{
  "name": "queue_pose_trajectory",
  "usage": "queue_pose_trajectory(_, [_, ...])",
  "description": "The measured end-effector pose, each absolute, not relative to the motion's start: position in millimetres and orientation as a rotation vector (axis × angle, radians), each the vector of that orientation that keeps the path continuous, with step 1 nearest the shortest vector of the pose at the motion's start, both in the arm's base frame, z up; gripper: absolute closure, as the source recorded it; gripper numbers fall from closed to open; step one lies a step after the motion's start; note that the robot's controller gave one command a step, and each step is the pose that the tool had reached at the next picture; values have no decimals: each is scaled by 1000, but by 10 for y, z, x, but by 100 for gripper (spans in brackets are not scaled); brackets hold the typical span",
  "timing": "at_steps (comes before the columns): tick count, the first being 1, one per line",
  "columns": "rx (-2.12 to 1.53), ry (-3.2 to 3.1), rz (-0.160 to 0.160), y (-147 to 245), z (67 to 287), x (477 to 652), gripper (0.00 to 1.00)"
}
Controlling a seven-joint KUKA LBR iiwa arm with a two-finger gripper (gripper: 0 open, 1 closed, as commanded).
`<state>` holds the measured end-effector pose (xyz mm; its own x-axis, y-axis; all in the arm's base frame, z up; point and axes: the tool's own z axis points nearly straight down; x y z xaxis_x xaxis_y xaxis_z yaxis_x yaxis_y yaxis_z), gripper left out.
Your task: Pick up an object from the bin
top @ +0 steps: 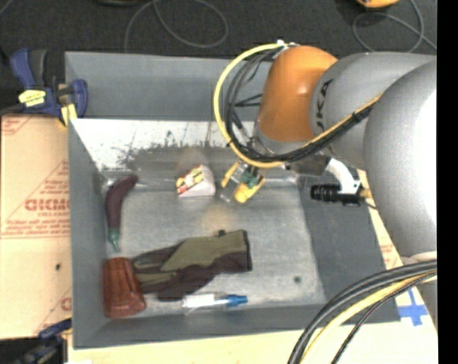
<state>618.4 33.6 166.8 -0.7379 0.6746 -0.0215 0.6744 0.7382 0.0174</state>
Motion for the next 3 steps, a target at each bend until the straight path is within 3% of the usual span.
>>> queue_pose_trajectory(1, [1261,2852,14,317,1848,6177,100])
queue_pose_trajectory(2, [1247,2855,14,233,1877,6180,100])
queue_pose_trajectory(3, [1222,2869,10,261,2088,6202,100])
